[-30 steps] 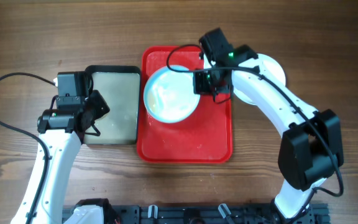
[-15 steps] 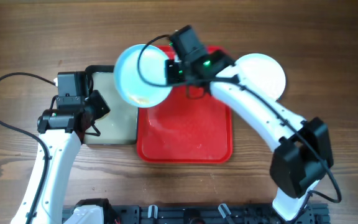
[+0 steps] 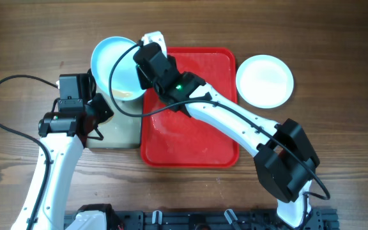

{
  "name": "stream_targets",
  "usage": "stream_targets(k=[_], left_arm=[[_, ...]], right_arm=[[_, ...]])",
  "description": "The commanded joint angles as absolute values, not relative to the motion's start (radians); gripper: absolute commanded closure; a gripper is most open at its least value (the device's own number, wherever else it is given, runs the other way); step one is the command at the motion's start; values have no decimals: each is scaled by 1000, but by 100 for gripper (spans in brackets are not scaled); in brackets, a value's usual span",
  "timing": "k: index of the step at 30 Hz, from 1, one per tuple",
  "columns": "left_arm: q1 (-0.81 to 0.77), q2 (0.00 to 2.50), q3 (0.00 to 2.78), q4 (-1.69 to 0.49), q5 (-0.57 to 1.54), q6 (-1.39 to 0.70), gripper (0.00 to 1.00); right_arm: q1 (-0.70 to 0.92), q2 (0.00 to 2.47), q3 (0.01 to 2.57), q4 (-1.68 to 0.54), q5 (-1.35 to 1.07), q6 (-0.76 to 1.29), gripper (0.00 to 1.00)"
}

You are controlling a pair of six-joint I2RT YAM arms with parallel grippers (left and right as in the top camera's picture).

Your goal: Clean dirty plates on tray and stack at the side

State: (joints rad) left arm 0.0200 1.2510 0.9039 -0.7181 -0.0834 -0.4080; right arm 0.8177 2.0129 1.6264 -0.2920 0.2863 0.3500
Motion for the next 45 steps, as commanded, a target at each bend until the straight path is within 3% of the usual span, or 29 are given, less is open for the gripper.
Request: stream_targets(k=[1, 8, 19, 45], left_arm=[[24, 1253, 899, -718, -78, -396, 96], [24, 1253, 899, -718, -78, -396, 96], [25, 1253, 899, -718, -79, -396, 96], [25, 1253, 899, -710, -79, -395, 96]], right_arm=[[828, 2018, 1631, -234, 361, 141, 96], [897, 1995, 1633, -140, 571, -197, 96], [953, 1991, 1633, 236, 810, -654, 96], [962, 1991, 1632, 216, 760, -612, 96]])
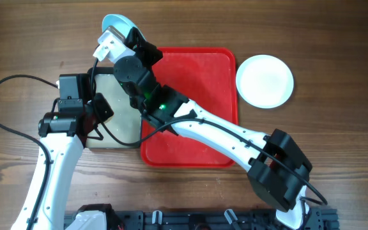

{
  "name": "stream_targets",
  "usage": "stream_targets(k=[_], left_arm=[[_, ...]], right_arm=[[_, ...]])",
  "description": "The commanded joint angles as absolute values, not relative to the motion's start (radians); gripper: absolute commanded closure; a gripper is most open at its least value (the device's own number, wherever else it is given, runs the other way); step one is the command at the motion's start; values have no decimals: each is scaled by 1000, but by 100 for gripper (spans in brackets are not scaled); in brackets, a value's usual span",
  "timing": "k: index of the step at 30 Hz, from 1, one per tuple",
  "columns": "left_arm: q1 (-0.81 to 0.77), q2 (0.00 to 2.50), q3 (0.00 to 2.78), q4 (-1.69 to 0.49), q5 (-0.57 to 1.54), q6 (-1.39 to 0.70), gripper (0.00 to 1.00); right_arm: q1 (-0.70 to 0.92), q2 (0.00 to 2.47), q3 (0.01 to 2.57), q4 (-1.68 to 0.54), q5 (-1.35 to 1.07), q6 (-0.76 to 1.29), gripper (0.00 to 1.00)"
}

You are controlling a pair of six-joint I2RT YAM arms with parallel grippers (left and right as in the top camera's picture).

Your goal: Clean dirty plates on tray and stack at the side

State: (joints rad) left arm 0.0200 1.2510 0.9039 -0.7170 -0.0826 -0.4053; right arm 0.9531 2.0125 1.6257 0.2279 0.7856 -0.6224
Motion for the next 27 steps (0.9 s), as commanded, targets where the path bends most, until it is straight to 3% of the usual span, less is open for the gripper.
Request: stream_targets(k=[1, 6, 9, 16, 21, 27], left_arm=[[25, 1253, 899, -709, -79, -395, 96], [24, 1253, 899, -710, -79, -395, 96], [24, 1253, 899, -711, -78, -376, 96], [24, 1253, 899, -715, -75, -343, 96], [24, 1253, 899, -714, 4, -225, 96], [24, 1266, 899, -707, 115, -81, 96]], right_arm=[[962, 1991, 1632, 216, 765, -633, 96], [961, 1991, 1632, 179, 778, -500, 95], [949, 1991, 1632, 35, 729, -310, 96], [797, 1991, 1632, -308, 135, 242, 96], [661, 1976, 1632, -398, -323, 273, 96], [435, 1911, 1632, -621, -376, 214, 96]])
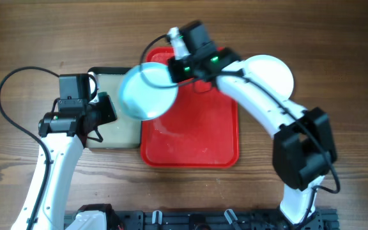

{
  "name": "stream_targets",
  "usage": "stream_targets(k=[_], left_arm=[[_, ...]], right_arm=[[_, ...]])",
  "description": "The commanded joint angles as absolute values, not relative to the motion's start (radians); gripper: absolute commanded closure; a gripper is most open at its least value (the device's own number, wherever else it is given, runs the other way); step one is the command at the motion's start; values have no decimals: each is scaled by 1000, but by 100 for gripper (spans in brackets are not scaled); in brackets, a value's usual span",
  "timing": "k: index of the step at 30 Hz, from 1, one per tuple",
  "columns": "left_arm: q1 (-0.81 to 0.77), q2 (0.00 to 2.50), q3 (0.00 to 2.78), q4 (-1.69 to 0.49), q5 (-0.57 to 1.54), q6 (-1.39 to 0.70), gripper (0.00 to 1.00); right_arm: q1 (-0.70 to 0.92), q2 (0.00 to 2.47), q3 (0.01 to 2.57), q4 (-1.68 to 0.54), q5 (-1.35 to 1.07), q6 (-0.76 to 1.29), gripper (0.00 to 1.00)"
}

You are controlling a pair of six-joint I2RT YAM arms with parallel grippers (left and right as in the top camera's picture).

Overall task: Clean dirty plates on tray and stack at the side
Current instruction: 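Carry the pale blue plate right and lower it onto the plate stack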

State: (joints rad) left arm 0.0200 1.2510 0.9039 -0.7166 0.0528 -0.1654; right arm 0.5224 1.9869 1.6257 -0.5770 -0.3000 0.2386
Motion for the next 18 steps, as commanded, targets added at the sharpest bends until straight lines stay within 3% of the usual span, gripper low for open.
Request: stream_targets(k=[1, 11, 18], left_arm=[[24, 1275, 899, -704, 115, -81, 96], [23, 1403, 899, -625, 168, 2, 96], [23, 1474, 899, -590, 168, 23, 96]], right_arm=[[397, 1902, 1632, -652, -374, 204, 96], [-118, 1889, 1628, -943, -332, 202, 96], [-183, 1893, 1601, -988, -133, 247, 96]])
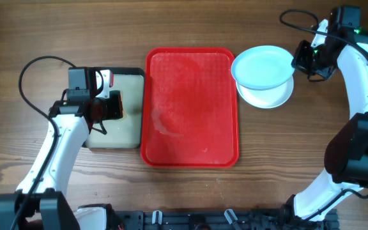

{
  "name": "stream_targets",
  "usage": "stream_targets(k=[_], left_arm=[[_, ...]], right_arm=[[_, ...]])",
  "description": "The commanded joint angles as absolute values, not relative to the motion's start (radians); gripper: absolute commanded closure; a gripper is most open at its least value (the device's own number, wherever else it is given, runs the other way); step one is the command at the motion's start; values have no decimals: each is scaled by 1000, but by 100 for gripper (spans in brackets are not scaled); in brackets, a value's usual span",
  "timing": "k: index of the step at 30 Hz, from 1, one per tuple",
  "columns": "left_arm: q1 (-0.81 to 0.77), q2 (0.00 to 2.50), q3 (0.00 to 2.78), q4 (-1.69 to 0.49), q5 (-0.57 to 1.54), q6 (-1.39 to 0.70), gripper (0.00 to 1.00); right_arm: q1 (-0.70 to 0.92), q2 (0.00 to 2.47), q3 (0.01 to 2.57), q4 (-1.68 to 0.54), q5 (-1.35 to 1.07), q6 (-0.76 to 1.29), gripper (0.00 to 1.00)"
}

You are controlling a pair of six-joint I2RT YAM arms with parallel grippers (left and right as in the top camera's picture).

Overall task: Clean dirty plates on tray and stack at the side
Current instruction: 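Carry the pale blue plate right and lower it onto the plate stack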

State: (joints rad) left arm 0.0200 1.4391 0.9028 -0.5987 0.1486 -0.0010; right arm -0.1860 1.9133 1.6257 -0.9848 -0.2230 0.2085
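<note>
The red tray (190, 105) lies mid-table with only faint smears on it. A light blue plate (260, 66) hangs over the white plate (268, 98) that sits right of the tray, covering most of it. My right gripper (296, 61) is shut on the blue plate's right rim. On the left, my left gripper (116, 106) hovers over the beige bin (117, 128). Its fingers are too dark to tell whether they are open or shut.
The beige bin stands against the tray's left edge. The right arm reaches in from the far right edge of the table, and its cable loops above the plates. Bare wooden tabletop surrounds the tray.
The right gripper has carried the blue plate from over the tray's far left corner to over the white plate on the right. The left gripper has shifted slightly right over the bin.
First the right gripper held the blue plate tilted over the beige bin, with the left gripper beside it. Then the plate stood steeply tipped at the bin's far edge. Later it was level over the tray's corner, and now it is above the white plate.
</note>
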Motion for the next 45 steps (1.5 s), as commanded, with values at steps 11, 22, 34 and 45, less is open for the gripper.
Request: stream_targets(k=[11, 22, 34, 45], left_arm=[[23, 1487, 899, -563, 167, 22, 96], [23, 1583, 899, -541, 167, 18, 96], [24, 1582, 904, -499, 168, 15, 47], [24, 1544, 904, -429, 167, 15, 0]], right_arm=[[-183, 1893, 1335, -772, -67, 272, 96], [-183, 1893, 1333, -767, -67, 269, 82], [-183, 1892, 1358, -739, -75, 255, 22], [-183, 1892, 1360, -657, -115, 269, 1]])
